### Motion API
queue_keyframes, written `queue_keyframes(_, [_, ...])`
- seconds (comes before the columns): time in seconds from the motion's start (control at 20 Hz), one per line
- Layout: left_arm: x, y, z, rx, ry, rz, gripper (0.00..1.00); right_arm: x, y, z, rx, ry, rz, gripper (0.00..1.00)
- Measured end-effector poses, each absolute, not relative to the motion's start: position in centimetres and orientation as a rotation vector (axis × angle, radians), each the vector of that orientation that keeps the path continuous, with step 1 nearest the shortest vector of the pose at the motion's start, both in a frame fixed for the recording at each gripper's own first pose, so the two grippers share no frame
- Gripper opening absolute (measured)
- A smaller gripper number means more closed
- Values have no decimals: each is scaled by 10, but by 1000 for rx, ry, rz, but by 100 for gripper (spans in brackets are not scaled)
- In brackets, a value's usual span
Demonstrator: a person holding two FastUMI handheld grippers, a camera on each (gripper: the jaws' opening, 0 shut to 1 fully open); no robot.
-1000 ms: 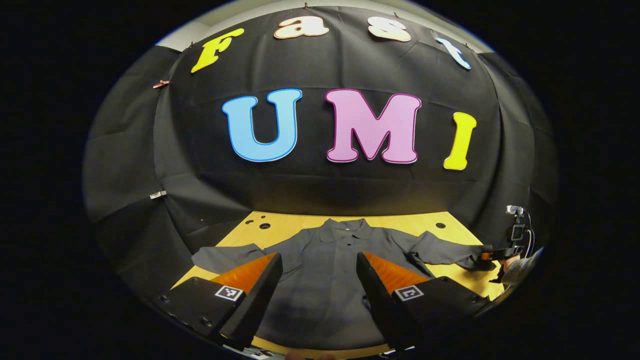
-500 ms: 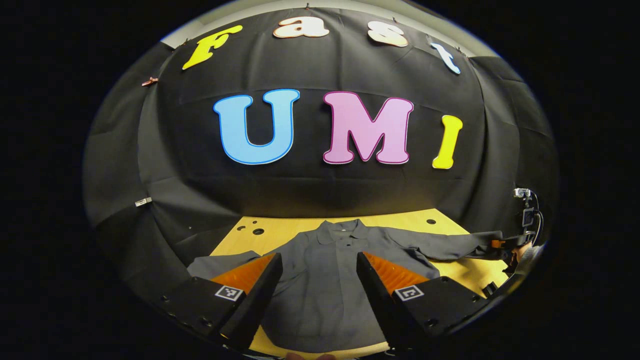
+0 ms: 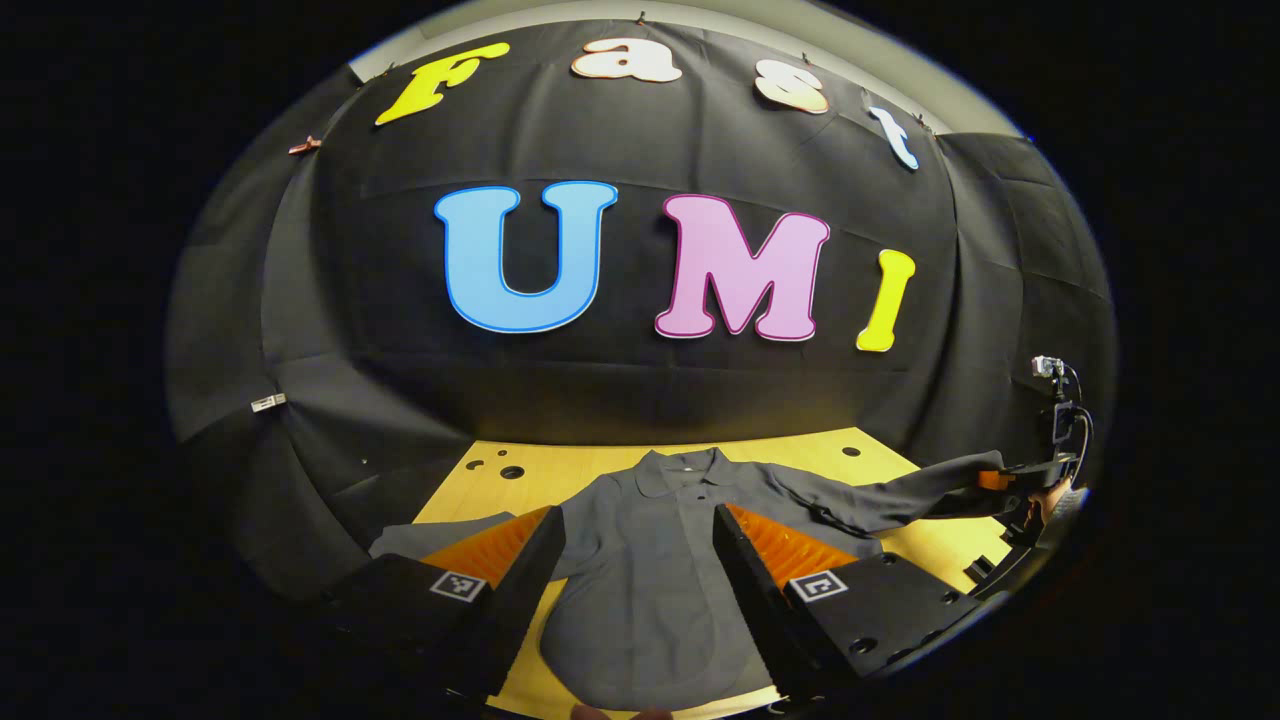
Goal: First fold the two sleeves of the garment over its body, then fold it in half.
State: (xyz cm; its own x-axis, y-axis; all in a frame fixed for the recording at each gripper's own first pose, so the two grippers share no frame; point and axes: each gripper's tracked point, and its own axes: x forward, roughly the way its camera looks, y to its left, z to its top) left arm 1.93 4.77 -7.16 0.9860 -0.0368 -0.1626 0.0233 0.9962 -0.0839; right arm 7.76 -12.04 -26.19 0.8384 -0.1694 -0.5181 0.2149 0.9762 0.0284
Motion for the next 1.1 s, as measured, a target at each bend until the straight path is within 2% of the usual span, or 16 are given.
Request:
queue_keyframes(0.5, [20,145,-80,-111,142,44,95,137,60,-211,114,439,20,8])
queue_keyframes(0.85, [14,197,-98,-140,154,101,95,163,171,-224,111,459,157,8])
queue_keyframes(1.1, [6,226,-123,-166,192,154,95,173,232,-265,81,521,224,8])
